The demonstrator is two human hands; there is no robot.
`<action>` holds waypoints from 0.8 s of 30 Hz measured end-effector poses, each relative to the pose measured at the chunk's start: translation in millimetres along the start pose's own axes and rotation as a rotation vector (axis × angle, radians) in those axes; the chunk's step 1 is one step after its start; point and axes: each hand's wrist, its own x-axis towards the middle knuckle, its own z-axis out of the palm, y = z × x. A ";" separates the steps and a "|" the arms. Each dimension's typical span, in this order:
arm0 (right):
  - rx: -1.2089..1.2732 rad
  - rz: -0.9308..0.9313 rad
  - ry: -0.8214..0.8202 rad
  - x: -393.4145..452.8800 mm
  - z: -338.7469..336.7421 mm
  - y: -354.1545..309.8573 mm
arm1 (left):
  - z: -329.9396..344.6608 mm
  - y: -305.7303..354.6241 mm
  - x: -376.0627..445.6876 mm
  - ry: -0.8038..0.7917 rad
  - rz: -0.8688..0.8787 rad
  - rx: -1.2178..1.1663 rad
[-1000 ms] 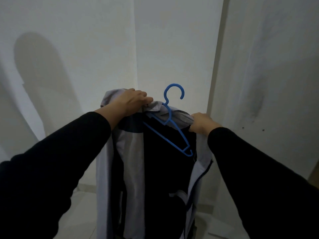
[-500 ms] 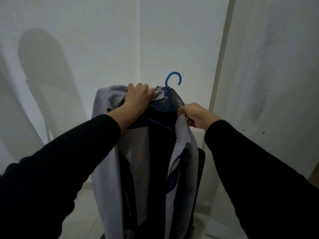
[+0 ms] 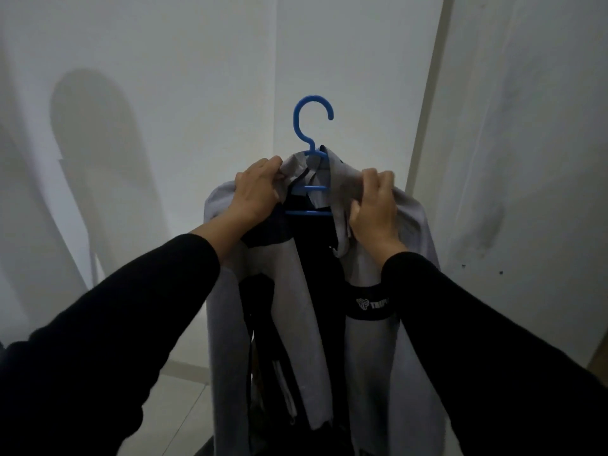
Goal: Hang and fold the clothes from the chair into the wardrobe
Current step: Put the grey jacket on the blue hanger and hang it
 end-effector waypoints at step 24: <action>-0.502 0.383 -0.425 18.7 -41.1 7.8 | 40.3 42.1 -14.9 0.029 -0.482 -0.358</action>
